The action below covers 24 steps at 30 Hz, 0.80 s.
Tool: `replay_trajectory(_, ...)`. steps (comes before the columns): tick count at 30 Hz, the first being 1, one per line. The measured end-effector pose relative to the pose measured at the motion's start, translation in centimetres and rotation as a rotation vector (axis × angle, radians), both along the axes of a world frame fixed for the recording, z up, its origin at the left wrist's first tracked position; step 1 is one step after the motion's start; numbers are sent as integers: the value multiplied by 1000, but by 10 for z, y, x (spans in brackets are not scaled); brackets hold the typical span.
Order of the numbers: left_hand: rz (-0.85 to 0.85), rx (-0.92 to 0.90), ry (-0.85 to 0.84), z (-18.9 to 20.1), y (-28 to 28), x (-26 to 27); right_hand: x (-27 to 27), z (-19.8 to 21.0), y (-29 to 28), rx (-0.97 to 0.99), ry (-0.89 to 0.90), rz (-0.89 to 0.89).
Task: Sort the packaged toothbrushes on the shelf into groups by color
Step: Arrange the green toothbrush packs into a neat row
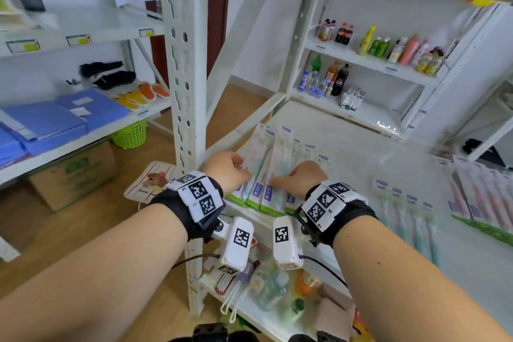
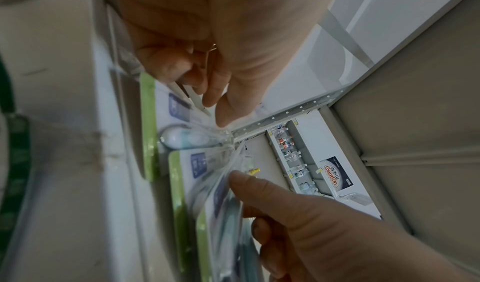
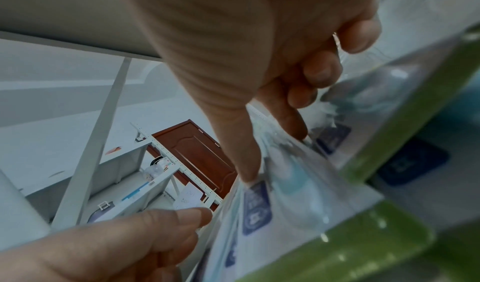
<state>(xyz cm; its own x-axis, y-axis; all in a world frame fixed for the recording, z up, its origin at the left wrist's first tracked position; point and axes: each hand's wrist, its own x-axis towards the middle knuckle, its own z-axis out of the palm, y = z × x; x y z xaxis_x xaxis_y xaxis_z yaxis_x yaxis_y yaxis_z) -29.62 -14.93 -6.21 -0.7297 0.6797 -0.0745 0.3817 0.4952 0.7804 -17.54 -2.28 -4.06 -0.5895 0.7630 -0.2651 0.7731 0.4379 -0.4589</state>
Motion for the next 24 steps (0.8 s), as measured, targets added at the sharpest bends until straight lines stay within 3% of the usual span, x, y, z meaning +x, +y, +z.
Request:
replay_trajectory(10,-66,-151,67,-1,-1,-2,0,-5,8,-22,87,-69)
replay_trajectory(17,-92,-207,106,2,2,-1,-3,-4,5,34,2,-25)
replay_trajectory(24,-94,-172,31,1,0,-2,-9,-6,6,39,-51,-62)
